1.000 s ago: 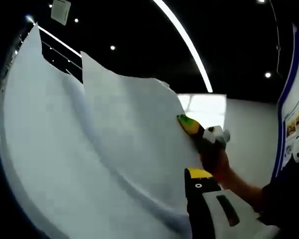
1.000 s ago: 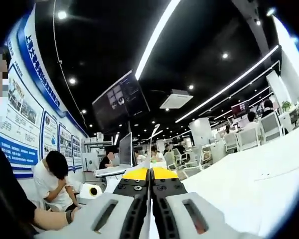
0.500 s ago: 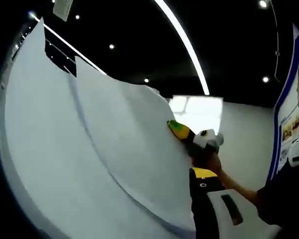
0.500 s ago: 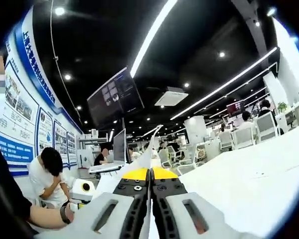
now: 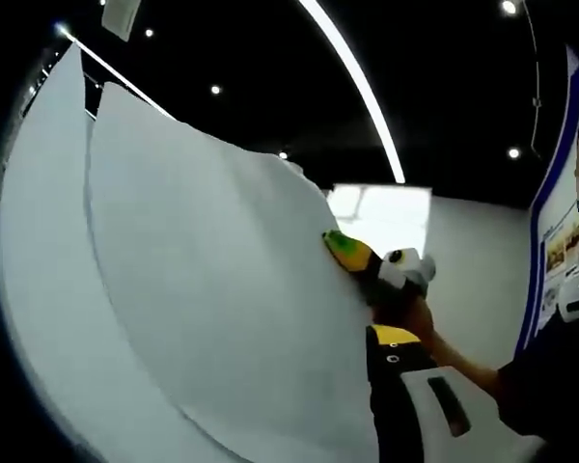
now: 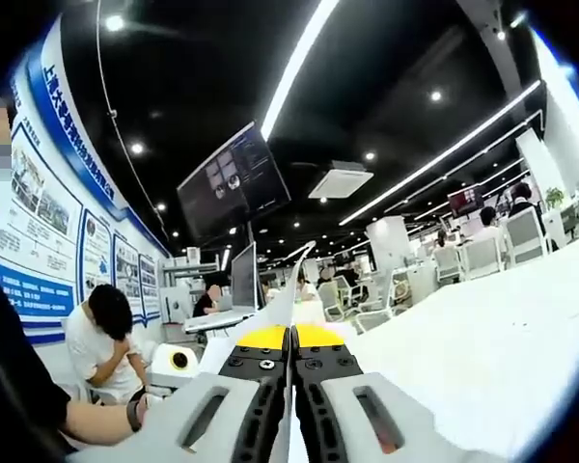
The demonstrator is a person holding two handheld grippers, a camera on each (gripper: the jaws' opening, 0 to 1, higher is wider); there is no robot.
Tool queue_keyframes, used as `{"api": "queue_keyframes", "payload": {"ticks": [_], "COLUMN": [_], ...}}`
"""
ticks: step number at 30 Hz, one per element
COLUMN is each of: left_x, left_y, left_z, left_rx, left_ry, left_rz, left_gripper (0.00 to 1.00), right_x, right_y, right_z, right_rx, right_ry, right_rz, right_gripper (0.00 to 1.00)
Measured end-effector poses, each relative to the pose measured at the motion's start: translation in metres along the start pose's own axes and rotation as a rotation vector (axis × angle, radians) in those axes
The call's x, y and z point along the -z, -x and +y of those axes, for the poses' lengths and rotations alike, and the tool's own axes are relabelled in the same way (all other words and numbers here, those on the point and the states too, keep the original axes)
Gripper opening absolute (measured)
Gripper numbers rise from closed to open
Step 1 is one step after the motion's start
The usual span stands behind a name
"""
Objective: Organize the stack of printing papers by aligning and flattening the scattered papers on the table
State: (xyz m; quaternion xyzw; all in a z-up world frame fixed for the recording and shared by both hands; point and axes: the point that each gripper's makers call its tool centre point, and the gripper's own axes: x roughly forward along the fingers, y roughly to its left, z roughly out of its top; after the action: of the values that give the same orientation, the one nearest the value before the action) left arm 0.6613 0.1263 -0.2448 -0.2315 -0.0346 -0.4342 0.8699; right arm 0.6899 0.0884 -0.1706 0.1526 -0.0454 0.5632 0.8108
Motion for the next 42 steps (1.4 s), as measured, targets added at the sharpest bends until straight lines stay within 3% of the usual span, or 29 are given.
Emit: {"api": "queue_keyframes", "payload": {"ticks": [11, 21, 25, 33, 42], "left_x": [0.001, 0.005, 0.002, 0.003, 0.001], "left_y": [0.002, 0.000, 0.004, 0.003, 0.005], "left_z": [0.008, 0.003, 0.013, 0.010, 0.012], "left_rx": [-0.014, -0.015, -0.037, -0.036, -0.052], "left_ry": [-0.020, -0.034, -0.088, -0.109, -0.150], "left_rz": [0.018, 0.026, 0.026, 0.026, 0.013], "left_gripper": [0.44, 0.41, 0.31, 0.26, 0.10], "right_x": [0.010, 0.015, 0.016, 0.018, 0.019], "right_y": [-0.004, -0.005, -0.006, -0.005, -0.005], "right_z": [-0.003, -0.001, 0.000, 0.000, 0.000], "right_rx": [0.007, 0.004, 0.003, 0.008, 0.012], "right_ry": [-0.008, -0.019, -0.015, -0.018, -0.012], "right_rz": [0.023, 0.035, 0.038, 0.044, 0.047], "right_gripper": [0.00, 0.00, 0.00, 0.00, 0.00]}}
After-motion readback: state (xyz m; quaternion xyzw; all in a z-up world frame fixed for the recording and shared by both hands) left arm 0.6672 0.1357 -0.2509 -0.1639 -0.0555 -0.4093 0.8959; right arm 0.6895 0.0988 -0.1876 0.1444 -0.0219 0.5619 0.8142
